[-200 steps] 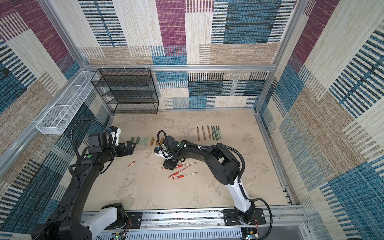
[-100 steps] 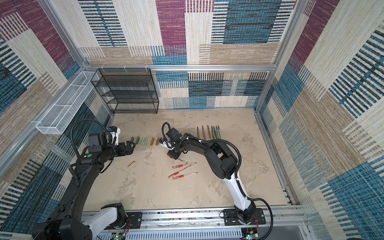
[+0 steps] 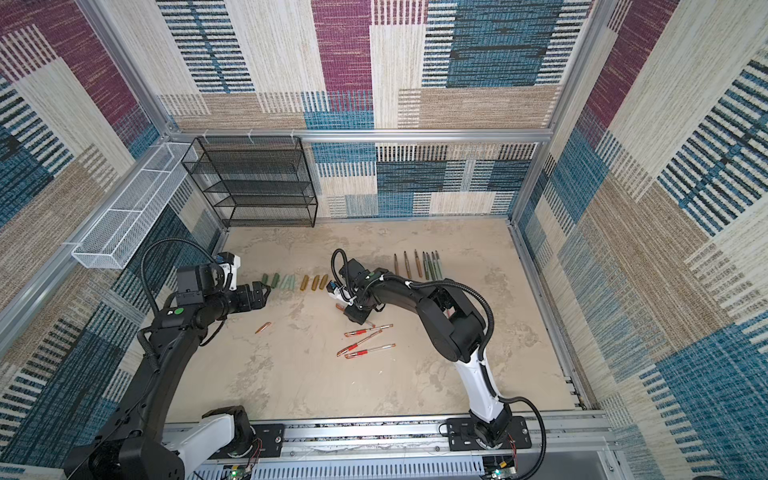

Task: Open the pen caps
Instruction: 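Reach the right gripper to the red gel pen cluster, grasp one and lift it, then bring the red pen toward the left gripper and close the left gripper on its cap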

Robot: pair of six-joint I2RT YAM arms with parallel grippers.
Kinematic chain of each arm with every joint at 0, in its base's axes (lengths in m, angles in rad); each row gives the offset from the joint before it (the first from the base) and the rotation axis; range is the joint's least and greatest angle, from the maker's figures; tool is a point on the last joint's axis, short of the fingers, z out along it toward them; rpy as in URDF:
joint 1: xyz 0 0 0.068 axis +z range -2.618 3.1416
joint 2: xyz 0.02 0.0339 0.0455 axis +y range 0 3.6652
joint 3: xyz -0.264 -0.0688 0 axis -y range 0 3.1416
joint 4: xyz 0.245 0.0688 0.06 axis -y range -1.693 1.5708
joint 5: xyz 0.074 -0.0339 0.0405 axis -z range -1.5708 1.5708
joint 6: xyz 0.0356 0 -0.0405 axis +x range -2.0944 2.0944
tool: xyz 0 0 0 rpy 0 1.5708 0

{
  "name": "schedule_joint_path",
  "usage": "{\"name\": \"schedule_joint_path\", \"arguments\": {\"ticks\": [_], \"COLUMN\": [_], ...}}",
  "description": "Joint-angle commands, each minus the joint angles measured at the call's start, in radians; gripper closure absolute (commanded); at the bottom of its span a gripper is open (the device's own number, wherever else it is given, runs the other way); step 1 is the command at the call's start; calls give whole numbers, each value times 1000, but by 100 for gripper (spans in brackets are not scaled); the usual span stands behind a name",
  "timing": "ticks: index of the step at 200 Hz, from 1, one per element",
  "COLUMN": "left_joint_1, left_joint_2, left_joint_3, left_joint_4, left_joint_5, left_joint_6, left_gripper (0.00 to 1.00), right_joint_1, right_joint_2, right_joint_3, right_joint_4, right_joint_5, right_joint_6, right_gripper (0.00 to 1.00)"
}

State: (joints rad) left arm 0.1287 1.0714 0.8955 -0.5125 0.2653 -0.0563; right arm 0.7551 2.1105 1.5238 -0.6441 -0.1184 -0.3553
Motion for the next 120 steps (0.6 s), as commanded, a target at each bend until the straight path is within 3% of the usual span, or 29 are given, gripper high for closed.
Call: {"name": "schedule_joint_path", "arguments": {"ticks": [1, 59, 84, 120], "left_joint_1": [2, 1, 1, 1], "left_joint_2": [-7, -11, -13, -13], "left_joint_3": [1, 9, 9, 8], "left_joint_4": [9, 12, 23, 62], "left_joint_5": [11, 60, 119, 304], "left_joint_6": [-15, -37, -60, -128], "left_gripper": [4, 5, 5, 7], "right_joint_1": [-2, -11, -13, -17], "right_joint_2": [-3, -4, -37, -154], "right_joint_3": [-29, 27, 57, 63], "right_joint_4": [-77, -84, -56, 56], "right_joint_5": [27, 35, 22, -35], "right_joint_6": [24, 36, 58, 151], "right_gripper": [62, 88, 92, 92]}}
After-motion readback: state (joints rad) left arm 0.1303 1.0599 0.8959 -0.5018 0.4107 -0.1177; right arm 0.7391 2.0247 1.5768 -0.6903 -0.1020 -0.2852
